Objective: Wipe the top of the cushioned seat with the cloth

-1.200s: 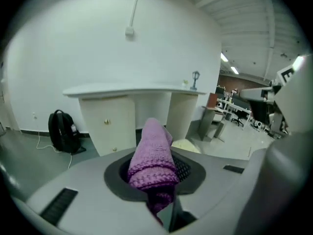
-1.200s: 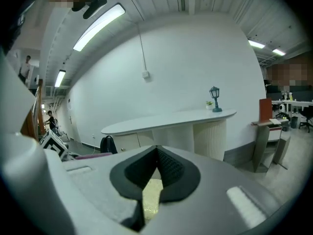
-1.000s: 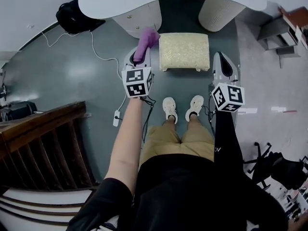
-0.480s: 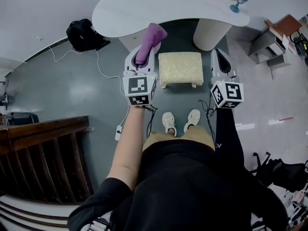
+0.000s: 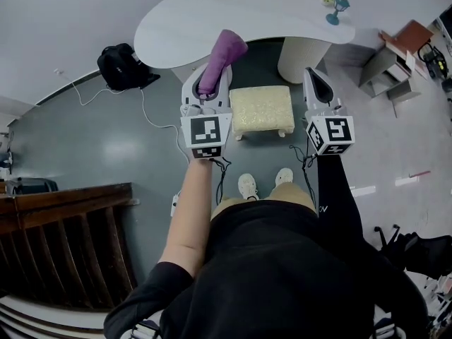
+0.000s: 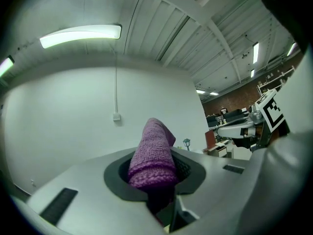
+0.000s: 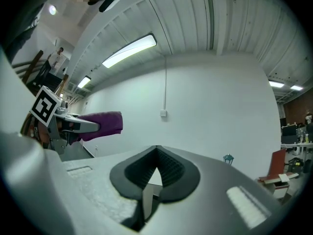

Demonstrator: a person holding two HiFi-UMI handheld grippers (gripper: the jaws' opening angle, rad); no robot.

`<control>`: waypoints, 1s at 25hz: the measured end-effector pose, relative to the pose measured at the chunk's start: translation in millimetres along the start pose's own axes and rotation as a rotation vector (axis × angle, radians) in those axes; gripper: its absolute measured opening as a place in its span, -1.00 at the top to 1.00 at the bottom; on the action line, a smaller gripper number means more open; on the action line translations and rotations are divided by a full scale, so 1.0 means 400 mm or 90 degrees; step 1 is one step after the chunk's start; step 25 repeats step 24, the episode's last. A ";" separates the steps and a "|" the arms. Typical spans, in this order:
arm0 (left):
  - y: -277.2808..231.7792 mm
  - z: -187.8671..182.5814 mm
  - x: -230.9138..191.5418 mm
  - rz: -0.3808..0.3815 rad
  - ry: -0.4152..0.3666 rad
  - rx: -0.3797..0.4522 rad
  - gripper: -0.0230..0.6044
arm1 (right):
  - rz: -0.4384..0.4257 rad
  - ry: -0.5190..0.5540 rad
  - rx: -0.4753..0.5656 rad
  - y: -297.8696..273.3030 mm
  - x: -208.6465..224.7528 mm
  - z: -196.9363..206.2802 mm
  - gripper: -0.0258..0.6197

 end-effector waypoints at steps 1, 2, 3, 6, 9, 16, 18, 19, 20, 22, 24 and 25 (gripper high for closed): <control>-0.001 -0.006 0.001 0.001 -0.002 0.004 0.64 | 0.000 -0.001 -0.001 0.000 0.000 -0.001 0.92; -0.003 -0.011 0.002 0.001 -0.004 0.007 0.64 | 0.000 -0.001 -0.001 0.000 0.000 -0.003 0.92; -0.005 -0.014 0.003 0.002 -0.005 0.010 0.64 | -0.001 0.001 -0.001 -0.001 0.000 -0.004 0.92; -0.012 -0.023 0.003 0.004 -0.010 0.017 0.64 | 0.002 0.007 0.002 -0.005 0.002 -0.010 0.92; -0.016 -0.030 0.005 0.007 -0.012 0.021 0.64 | 0.002 0.010 0.002 -0.004 0.002 -0.014 0.92; -0.030 -0.028 0.010 0.021 -0.020 0.024 0.64 | 0.003 0.018 0.002 -0.004 0.004 -0.017 0.92; -0.034 -0.026 0.010 0.021 -0.021 0.023 0.64 | 0.003 0.019 0.001 -0.004 0.006 -0.017 0.92; -0.035 -0.025 0.009 0.022 -0.021 0.023 0.64 | 0.003 0.019 0.001 -0.005 0.008 -0.018 0.92; -0.036 -0.026 0.008 0.023 -0.021 0.024 0.64 | 0.005 0.020 0.001 -0.005 0.009 -0.018 0.92; -0.037 -0.027 0.005 0.024 -0.022 0.026 0.64 | 0.007 0.020 0.001 -0.007 0.009 -0.021 0.92; -0.036 -0.028 0.002 0.025 -0.022 0.030 0.64 | 0.009 0.020 0.002 -0.009 0.008 -0.023 0.92; -0.036 -0.028 0.002 0.025 -0.022 0.030 0.64 | 0.009 0.020 0.002 -0.009 0.008 -0.023 0.92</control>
Point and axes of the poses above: the fingertips, and each gripper's own axes: y backward along the fingers, x to its right, z out of its underside, the point moved 3 cm from there along y, backward along the fingers, and after that the axes turned 12 degrees about x, right-handed, at the moved point
